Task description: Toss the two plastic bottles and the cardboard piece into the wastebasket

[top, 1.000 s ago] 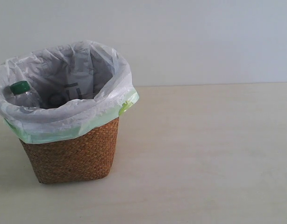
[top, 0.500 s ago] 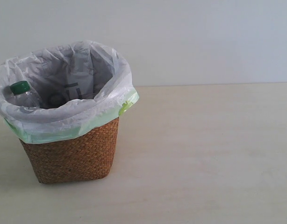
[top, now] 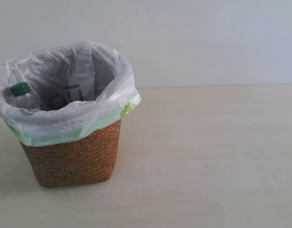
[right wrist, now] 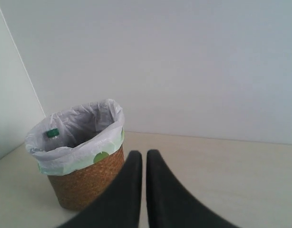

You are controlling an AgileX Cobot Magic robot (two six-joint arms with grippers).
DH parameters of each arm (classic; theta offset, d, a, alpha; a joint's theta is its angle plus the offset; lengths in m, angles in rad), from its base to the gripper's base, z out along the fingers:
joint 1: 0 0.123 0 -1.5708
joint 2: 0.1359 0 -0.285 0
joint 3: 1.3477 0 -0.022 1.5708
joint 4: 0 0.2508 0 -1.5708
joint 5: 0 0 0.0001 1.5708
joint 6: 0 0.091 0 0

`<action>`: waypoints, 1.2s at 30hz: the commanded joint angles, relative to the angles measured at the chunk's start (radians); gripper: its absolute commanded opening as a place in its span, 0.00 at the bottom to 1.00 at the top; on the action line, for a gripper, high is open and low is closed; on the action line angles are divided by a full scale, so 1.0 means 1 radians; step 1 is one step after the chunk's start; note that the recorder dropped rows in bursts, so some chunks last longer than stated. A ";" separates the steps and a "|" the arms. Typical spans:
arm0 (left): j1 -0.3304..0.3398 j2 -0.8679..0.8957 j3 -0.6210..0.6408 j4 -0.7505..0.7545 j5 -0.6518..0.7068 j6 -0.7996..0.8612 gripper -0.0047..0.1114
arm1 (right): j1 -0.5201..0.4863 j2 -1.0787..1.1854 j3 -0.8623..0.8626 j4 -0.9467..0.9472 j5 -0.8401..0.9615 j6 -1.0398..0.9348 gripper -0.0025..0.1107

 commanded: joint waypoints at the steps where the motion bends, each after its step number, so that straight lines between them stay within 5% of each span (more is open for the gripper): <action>1: 0.002 -0.003 -0.004 -0.002 -0.007 -0.009 0.97 | -0.096 -0.024 0.002 -0.039 -0.010 -0.006 0.02; 10: 0.002 -0.003 -0.004 -0.002 -0.007 -0.009 0.97 | -0.375 -0.038 0.020 0.080 -0.171 -0.150 0.02; 17: 0.002 -0.003 -0.004 -0.002 -0.007 -0.009 0.97 | -0.501 -0.109 0.250 0.255 -0.465 -0.336 0.02; 36: 0.002 -0.003 -0.004 -0.002 -0.007 -0.009 0.97 | -0.538 -0.109 0.667 0.255 -0.737 -0.342 0.02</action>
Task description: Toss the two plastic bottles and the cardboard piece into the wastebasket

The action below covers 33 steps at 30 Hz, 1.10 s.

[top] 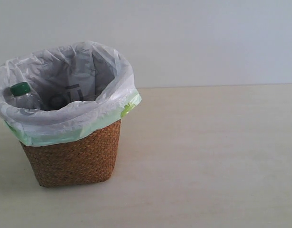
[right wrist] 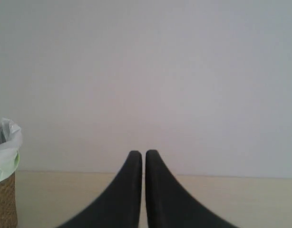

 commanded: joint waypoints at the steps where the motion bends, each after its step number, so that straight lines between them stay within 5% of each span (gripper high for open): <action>1: 0.002 -0.003 -0.004 -0.002 -0.007 -0.009 0.97 | -0.004 -0.006 0.085 0.004 -0.078 -0.010 0.02; 15: 0.002 -0.003 -0.004 -0.002 -0.007 -0.009 0.97 | -0.004 -0.006 0.315 0.032 -0.283 -0.012 0.02; 19: 0.002 -0.003 -0.004 -0.002 -0.007 -0.009 0.97 | -0.004 -0.006 0.315 0.032 -0.232 -0.021 0.02; 25: 0.002 -0.003 -0.004 -0.002 -0.007 -0.009 0.97 | -0.004 -0.006 0.315 0.032 0.076 -0.122 0.02; 33: 0.002 -0.003 -0.004 -0.002 -0.007 -0.009 0.97 | -0.004 -0.006 0.315 0.032 0.091 -0.094 0.02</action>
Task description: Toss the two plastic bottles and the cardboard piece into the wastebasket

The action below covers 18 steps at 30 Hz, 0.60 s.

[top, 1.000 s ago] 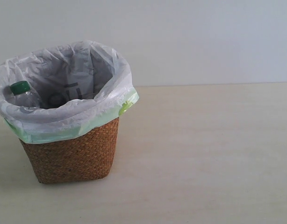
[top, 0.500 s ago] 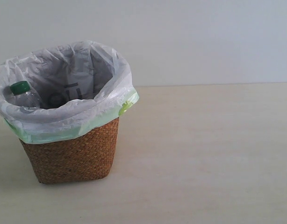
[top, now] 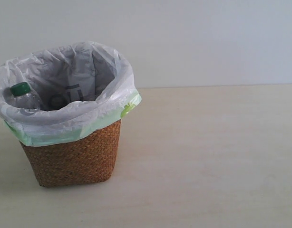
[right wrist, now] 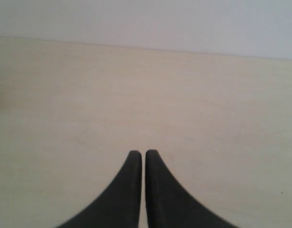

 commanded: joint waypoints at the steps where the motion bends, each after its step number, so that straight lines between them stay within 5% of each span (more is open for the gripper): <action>1: 0.002 -0.003 -0.004 -0.002 -0.007 -0.009 0.97 | -0.004 -0.004 0.000 0.000 0.008 0.036 0.02; 18: 0.002 -0.003 -0.004 -0.002 -0.007 -0.009 0.97 | -0.002 -0.004 0.000 0.000 0.006 0.046 0.02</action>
